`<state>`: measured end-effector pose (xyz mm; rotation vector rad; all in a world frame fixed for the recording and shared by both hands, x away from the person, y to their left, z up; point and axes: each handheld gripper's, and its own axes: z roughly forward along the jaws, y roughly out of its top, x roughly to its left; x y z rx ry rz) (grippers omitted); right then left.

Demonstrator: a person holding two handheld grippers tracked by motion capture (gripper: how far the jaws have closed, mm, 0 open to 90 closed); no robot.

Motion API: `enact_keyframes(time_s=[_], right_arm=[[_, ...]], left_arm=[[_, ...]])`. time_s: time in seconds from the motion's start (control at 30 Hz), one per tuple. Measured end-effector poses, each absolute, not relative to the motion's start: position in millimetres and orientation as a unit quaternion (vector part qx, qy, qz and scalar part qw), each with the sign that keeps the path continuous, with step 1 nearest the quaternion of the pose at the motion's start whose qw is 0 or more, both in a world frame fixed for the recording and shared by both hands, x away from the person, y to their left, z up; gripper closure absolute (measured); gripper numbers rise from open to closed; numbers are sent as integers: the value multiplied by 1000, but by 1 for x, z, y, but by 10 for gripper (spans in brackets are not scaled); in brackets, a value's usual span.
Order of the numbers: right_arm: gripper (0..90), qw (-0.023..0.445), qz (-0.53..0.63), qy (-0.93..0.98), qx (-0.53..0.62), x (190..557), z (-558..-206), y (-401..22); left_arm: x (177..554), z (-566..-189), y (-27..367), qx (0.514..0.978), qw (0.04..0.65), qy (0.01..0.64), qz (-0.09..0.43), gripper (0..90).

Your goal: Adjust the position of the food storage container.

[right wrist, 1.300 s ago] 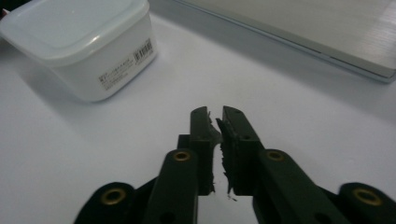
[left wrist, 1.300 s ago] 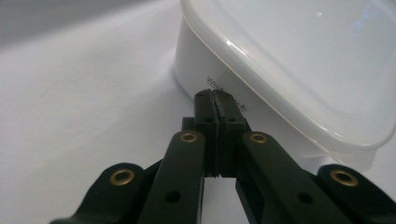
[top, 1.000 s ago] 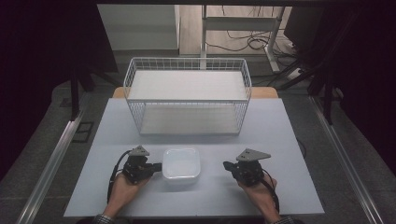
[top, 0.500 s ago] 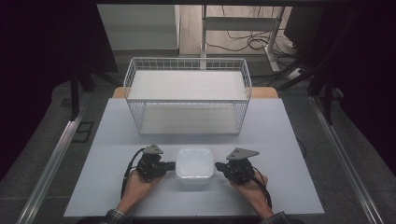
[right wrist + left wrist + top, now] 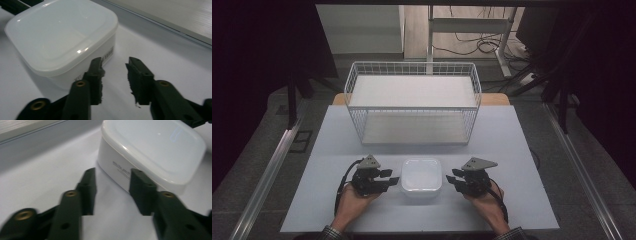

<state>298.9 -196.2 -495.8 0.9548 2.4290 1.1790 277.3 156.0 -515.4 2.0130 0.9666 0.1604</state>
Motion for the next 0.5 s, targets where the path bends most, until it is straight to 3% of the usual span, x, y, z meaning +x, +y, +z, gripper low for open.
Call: enact_keyframes(time_s=[0.03, 0.17, 0.3, 0.5], right_arm=[[540, 142, 410, 838, 332, 298, -495, -198], [366, 146, 422, 829, 337, 299, -495, -206], [193, 144, 428, 825, 340, 299, -498, -209], [94, 147, 421, 826, 345, 299, -502, -210]], left_arm=[[275, -515, 157, 810, 435, 387, 66, 435], [270, -517, 159, 811, 433, 386, 69, 281], [268, -519, 165, 811, 435, 385, 65, 187], [266, -521, 170, 809, 436, 389, 69, 113]])
